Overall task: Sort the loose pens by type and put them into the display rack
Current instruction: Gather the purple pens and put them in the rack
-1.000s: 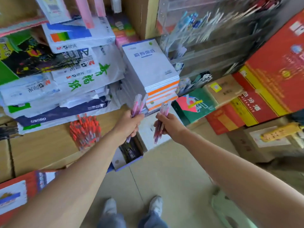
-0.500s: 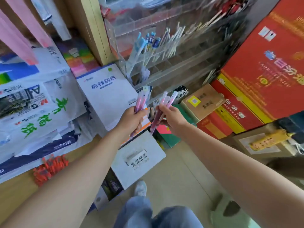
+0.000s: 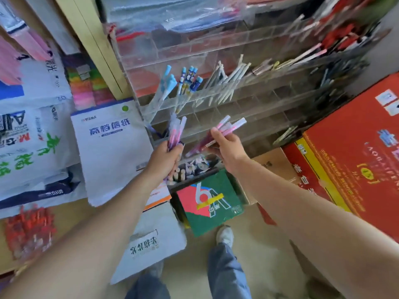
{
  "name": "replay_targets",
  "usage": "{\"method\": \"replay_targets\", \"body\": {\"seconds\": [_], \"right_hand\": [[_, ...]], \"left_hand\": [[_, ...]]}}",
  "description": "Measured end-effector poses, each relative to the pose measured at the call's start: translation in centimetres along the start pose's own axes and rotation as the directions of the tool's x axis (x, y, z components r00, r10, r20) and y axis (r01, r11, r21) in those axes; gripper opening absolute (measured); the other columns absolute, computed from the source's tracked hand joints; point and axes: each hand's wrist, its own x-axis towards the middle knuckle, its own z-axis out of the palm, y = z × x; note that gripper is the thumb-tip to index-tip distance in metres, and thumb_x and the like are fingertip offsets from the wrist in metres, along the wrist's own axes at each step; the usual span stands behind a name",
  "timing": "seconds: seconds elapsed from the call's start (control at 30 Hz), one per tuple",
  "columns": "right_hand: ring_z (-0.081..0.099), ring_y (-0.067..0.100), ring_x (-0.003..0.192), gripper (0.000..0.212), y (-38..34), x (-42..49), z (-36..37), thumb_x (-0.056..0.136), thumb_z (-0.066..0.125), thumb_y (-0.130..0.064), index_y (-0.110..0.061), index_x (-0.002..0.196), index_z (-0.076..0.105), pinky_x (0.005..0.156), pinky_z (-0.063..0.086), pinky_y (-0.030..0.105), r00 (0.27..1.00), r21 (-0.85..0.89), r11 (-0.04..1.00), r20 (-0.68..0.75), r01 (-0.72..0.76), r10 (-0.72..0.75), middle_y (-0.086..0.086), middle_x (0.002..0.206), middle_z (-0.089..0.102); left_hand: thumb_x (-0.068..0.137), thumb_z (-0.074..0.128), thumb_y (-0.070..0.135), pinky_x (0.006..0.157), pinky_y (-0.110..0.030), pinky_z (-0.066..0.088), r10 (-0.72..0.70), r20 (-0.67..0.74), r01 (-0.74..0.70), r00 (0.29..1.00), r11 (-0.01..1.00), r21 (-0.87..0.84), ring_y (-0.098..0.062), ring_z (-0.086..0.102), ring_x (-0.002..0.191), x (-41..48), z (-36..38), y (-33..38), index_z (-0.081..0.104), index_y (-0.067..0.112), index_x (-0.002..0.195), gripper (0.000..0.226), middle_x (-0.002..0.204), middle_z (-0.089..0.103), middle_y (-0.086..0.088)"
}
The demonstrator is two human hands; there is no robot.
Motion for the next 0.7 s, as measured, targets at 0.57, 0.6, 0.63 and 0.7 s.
{"method": "replay_targets", "body": {"seconds": [0.57,0.6,0.63,0.7], "right_hand": [[0.072,0.019,0.082,0.022,-2.9,10.3,0.9,0.089,0.064,-0.023,-0.004,0.085,0.073,0.086,0.057,0.037,0.998,-0.287,0.958,0.058,-0.010,0.027,0.008,0.084,0.075],[0.072,0.019,0.082,0.023,-2.7,10.5,1.1,0.089,0.064,-0.023,-0.003,0.086,0.074,0.086,0.057,0.036,0.997,-0.323,0.946,0.055,-0.026,0.046,0.009,0.084,0.075],[0.072,0.019,0.083,0.022,-2.5,10.7,1.3,0.089,0.065,-0.022,-0.003,0.085,0.074,0.085,0.057,0.035,0.997,-0.349,0.937,0.051,-0.034,0.056,0.009,0.084,0.075],[0.072,0.021,0.083,0.016,-2.6,10.9,1.6,0.087,0.067,-0.021,-0.010,0.076,0.071,0.082,0.058,0.033,0.999,-0.395,0.918,0.017,-0.039,0.050,0.009,0.085,0.074]], "left_hand": [[0.097,0.050,0.018,0.038,-0.023,0.027,-0.095,-0.217,0.054,0.972,0.981,-0.188,-0.009,0.030,0.038,3.0,1.9,0.5,0.047,0.018,0.088,0.010,0.061,0.037,-0.001],[0.097,0.049,0.018,0.038,-0.023,0.027,-0.094,-0.210,0.052,0.973,0.980,-0.194,-0.009,0.029,0.037,3.0,1.8,0.5,0.047,0.017,0.088,0.009,0.061,0.037,-0.001],[0.097,0.049,0.018,0.038,-0.023,0.027,-0.089,-0.202,0.049,0.975,0.979,-0.196,-0.009,0.029,0.037,3.1,1.7,0.5,0.047,0.015,0.090,0.008,0.061,0.036,-0.001],[0.098,0.049,0.020,0.038,-0.024,0.028,-0.082,-0.185,0.048,0.979,0.982,-0.181,-0.009,0.029,0.038,3.0,1.5,0.4,0.048,0.012,0.096,0.008,0.061,0.035,-0.002]]}}
